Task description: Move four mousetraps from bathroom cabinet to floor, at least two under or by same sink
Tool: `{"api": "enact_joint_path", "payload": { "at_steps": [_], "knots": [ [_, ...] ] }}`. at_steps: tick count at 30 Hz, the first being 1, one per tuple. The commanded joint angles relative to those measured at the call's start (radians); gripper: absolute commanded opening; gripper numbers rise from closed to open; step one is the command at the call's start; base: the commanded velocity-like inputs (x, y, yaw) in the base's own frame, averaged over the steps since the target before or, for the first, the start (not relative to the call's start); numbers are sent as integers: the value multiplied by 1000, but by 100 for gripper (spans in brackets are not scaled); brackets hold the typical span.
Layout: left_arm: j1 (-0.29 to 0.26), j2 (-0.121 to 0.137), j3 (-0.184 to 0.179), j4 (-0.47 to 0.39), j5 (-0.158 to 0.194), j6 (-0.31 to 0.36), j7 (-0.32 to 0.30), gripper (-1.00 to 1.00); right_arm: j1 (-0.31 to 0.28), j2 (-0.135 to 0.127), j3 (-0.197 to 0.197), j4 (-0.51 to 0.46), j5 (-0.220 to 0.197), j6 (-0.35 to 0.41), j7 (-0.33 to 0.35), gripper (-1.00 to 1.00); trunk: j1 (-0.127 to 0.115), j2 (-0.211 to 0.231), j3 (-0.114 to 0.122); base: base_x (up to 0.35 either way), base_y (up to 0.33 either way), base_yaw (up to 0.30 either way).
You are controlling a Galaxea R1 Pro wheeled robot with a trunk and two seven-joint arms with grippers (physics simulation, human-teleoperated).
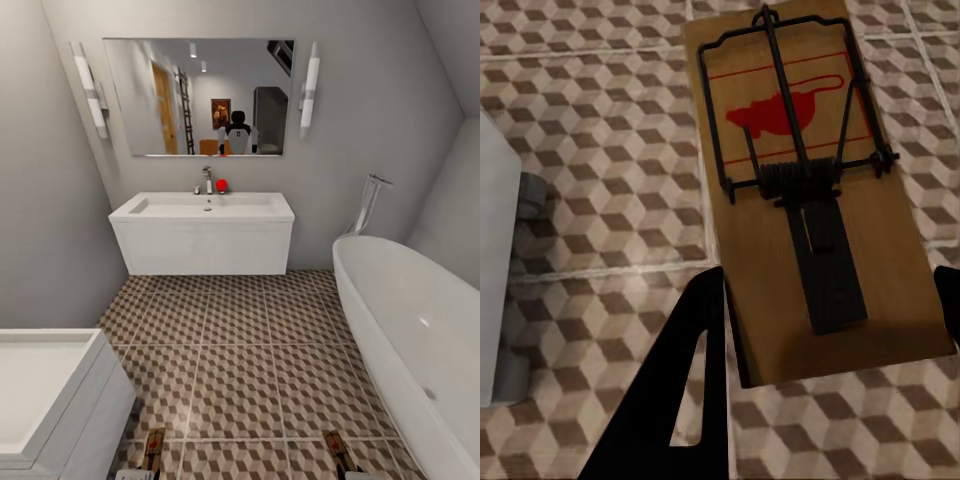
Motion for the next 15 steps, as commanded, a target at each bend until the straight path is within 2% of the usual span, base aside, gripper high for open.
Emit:
{"api": "enact_joint_path", "payload": {
  "at_steps": [1,15],
  "knots": [
    [-1,-1,-5,3,8,-4,-2,-100,-1,-1,6,1,-3,-3,-7,-100,1,0,-1,324,-81,0],
    [-1,-1,-5,3,8,-4,-2,-100,-1,-1,6,1,-3,-3,-7,-100,1,0,-1,328,-21,0]
  ]
}}
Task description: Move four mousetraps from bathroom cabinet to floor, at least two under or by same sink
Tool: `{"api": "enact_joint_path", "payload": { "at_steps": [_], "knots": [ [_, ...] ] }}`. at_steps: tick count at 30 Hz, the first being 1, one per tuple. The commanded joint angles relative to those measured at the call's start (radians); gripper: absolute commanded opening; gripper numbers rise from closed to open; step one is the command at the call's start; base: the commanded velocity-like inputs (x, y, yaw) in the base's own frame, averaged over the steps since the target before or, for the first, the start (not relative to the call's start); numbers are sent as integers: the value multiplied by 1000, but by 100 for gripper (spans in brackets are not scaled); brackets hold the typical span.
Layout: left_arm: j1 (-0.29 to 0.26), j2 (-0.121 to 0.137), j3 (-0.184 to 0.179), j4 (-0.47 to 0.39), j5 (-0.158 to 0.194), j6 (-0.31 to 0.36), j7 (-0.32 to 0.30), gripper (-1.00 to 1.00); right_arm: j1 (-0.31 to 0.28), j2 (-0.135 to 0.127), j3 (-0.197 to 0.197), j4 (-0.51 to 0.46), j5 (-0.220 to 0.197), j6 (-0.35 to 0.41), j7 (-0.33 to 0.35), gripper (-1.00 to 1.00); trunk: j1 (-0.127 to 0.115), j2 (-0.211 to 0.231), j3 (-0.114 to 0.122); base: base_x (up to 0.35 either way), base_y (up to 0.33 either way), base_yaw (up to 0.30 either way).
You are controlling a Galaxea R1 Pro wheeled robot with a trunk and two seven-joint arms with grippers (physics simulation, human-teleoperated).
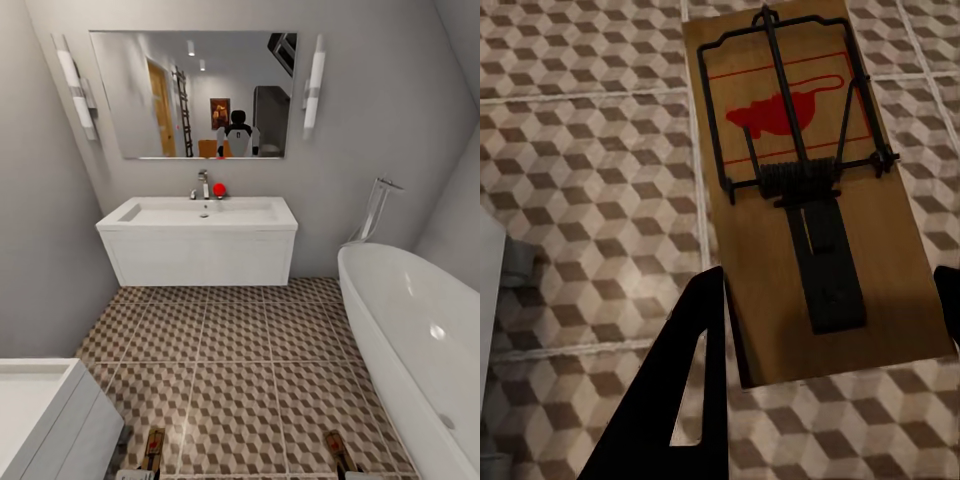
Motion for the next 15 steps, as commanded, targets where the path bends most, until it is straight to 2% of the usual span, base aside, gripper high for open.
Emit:
{"api": "enact_joint_path", "payload": {
  "at_steps": [1,15],
  "knots": [
    [-1,-1,-5,3,8,-4,-2,-100,-1,-1,6,0,-3,-3,-7,-100,1,0,-1,330,0,0],
    [-1,-1,-5,3,8,-4,-2,-100,-1,-1,6,0,-3,-3,-7,-100,1,0,-1,330,0,0]
  ]
}}
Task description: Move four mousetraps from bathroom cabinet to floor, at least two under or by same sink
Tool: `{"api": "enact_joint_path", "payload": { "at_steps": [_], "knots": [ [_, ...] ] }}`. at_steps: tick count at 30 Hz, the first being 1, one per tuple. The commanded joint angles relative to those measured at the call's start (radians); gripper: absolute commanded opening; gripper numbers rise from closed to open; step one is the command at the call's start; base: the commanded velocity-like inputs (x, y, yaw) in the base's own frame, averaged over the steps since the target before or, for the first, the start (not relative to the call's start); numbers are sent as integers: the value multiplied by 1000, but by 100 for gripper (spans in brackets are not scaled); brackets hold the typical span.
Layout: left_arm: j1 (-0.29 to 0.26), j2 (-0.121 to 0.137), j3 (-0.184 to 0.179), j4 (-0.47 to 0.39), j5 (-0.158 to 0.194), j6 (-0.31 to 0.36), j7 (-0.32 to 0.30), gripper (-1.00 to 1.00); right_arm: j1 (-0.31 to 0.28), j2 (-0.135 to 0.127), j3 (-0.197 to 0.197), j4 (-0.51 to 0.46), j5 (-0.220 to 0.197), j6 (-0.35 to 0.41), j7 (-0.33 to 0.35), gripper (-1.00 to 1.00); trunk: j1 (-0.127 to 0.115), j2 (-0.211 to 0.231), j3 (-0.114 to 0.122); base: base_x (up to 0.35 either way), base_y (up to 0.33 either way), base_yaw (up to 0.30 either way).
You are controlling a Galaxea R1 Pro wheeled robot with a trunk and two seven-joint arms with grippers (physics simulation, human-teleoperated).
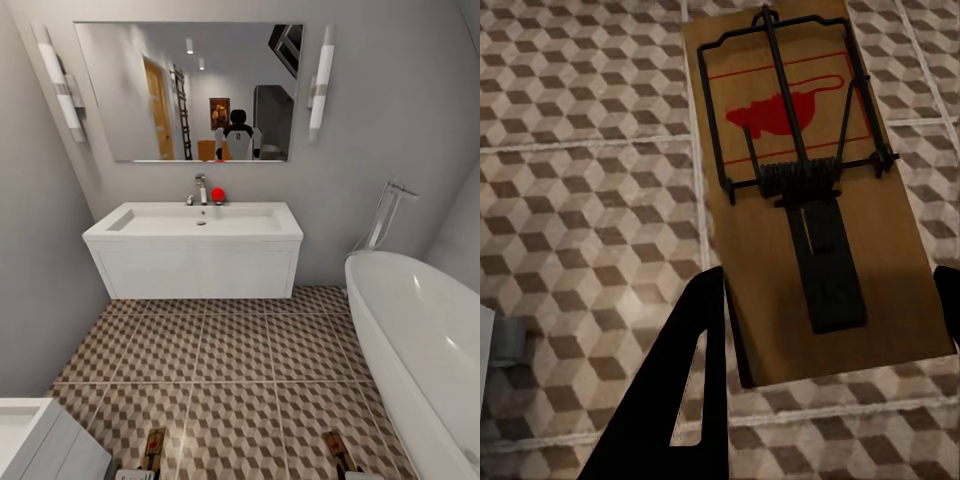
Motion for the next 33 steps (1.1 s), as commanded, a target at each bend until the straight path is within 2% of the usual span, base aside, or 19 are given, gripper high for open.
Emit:
{"api": "enact_joint_path", "payload": {
  "at_steps": [1,26,33],
  "knots": [
    [-1,-1,-5,3,8,-4,-2,-100,-1,-1,6,0,-3,-3,-7,-100,1,0,-1,330,0,0],
    [-1,-1,-5,3,8,-4,-2,-100,-1,-1,6,0,-3,-3,-7,-100,1,0,-1,328,-23,0],
    [-1,-1,-5,2,7,-5,-4,-100,-1,-1,6,0,-3,-3,-7,-100,1,0,-1,158,-55,0]
  ]
}}
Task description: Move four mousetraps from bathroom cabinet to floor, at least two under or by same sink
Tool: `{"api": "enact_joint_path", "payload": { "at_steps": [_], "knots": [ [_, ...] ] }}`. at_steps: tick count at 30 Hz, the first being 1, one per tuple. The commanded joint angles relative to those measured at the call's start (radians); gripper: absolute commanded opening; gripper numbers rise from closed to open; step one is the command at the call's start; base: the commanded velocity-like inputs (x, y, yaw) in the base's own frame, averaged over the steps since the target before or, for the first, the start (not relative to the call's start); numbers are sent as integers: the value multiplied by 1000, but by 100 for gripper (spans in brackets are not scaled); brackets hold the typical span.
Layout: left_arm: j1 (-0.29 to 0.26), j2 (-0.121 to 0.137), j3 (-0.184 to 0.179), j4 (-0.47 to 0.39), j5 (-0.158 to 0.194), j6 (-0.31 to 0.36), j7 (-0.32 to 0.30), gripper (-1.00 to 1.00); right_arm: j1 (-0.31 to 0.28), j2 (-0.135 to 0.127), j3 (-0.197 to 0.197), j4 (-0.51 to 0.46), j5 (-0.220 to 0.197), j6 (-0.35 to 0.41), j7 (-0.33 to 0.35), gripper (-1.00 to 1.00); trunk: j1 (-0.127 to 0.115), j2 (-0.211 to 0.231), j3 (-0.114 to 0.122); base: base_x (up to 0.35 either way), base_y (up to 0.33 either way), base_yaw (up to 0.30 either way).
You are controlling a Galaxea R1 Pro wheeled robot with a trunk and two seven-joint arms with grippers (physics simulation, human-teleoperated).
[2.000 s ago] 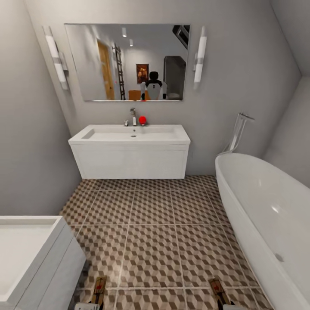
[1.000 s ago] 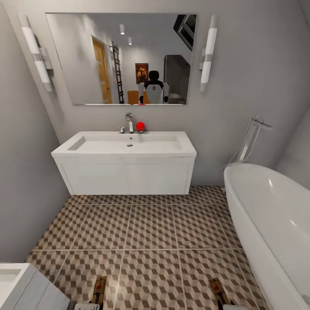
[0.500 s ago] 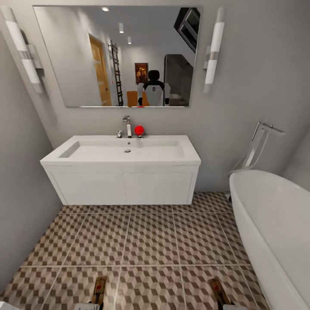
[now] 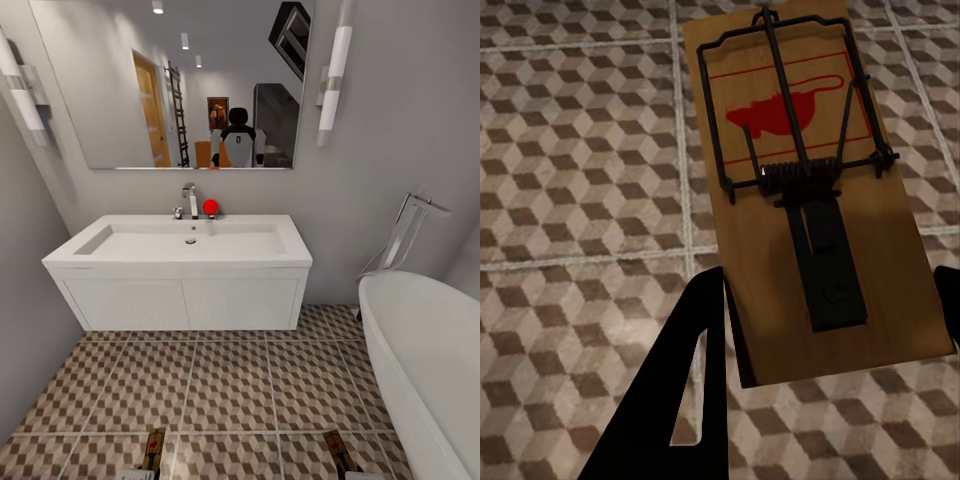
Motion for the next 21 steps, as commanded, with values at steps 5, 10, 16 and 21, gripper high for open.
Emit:
{"api": "enact_joint_path", "payload": {
  "at_steps": [5,10,16,21],
  "knots": [
    [-1,-1,-5,3,8,-4,-3,-100,-1,-1,6,0,-3,-3,-7,-100,0,0,-1,15,-5,0],
    [-1,-1,-5,3,8,-4,-3,-100,-1,-1,6,0,-3,-3,-7,-100,0,0,-1,1,0,0],
    [-1,-1,-5,3,8,-4,-3,-100,-1,-1,6,0,-3,-3,-7,-100,0,0,-1,0,0,0],
    [-1,-1,-5,3,8,-4,-3,-100,-1,-4,6,0,-2,-4,-6,-100,0,0,-1,0,0,0]
  ]
}}
